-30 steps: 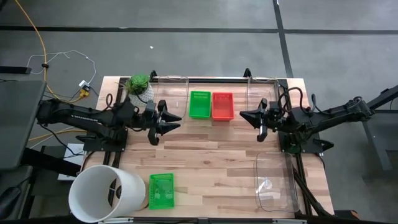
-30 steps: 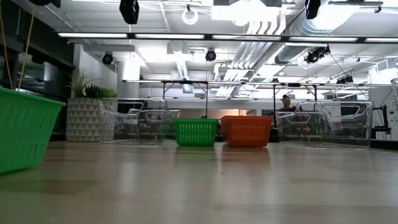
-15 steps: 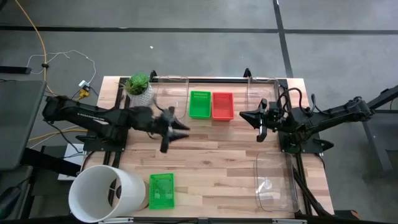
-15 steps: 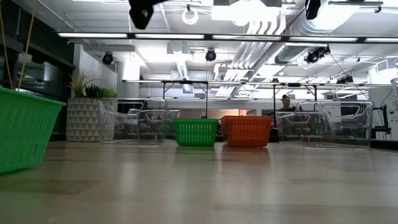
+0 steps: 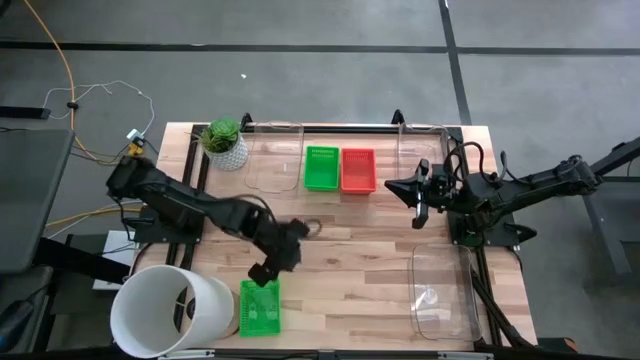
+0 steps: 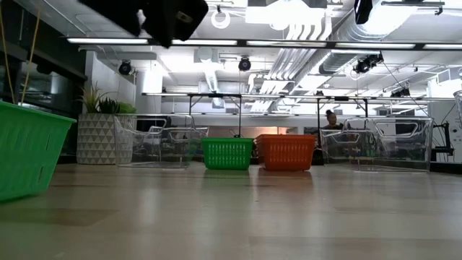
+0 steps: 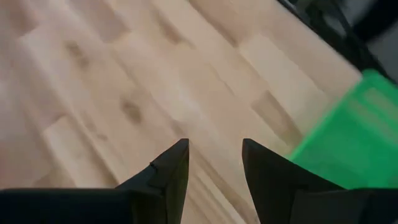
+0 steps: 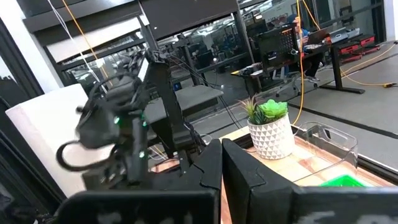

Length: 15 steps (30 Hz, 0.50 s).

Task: Stack baskets by color
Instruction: Stack the bottom green bin on the top green bins

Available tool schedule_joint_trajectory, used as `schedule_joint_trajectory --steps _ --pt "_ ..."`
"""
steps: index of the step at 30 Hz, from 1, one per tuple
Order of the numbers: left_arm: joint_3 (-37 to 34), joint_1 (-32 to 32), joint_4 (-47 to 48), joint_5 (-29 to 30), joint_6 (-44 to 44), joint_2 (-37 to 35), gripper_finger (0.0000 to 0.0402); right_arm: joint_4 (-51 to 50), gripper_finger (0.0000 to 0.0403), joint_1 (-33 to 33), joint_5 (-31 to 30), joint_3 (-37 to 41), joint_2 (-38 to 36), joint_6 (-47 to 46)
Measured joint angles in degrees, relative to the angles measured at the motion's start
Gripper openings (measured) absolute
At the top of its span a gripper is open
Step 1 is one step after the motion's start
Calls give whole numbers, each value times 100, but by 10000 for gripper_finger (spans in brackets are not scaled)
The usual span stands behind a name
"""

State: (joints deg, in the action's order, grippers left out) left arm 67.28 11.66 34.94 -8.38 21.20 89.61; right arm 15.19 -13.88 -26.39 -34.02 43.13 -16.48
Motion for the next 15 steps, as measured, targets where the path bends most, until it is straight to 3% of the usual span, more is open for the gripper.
schedule_joint_trajectory --steps 15 --pt "34 960 460 21 1733 765 138 -129 0 -1 -1 0 0 -1"
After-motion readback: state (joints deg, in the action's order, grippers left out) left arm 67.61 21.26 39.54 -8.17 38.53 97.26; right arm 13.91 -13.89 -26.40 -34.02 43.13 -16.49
